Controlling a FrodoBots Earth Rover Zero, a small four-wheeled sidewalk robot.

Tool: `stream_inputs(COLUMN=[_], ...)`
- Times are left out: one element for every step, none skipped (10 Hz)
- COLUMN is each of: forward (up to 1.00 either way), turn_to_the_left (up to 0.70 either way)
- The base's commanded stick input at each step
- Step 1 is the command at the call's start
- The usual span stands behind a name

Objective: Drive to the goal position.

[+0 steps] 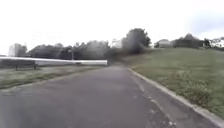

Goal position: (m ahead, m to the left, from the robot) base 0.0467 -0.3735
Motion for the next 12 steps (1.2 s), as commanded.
stream_inputs(forward=[0.7, 0.7, 0.7, 0.7, 0.7, 0.7, 0.7, 0.7, 0.7, 0.7, 0.7, 0.7], turn_to_the_left=[0.0, 0.0, 0.0, 0.0, 0.0, 0.0, 0.0, 0.0, 0.0, 0.0, 0.0, 0.0])
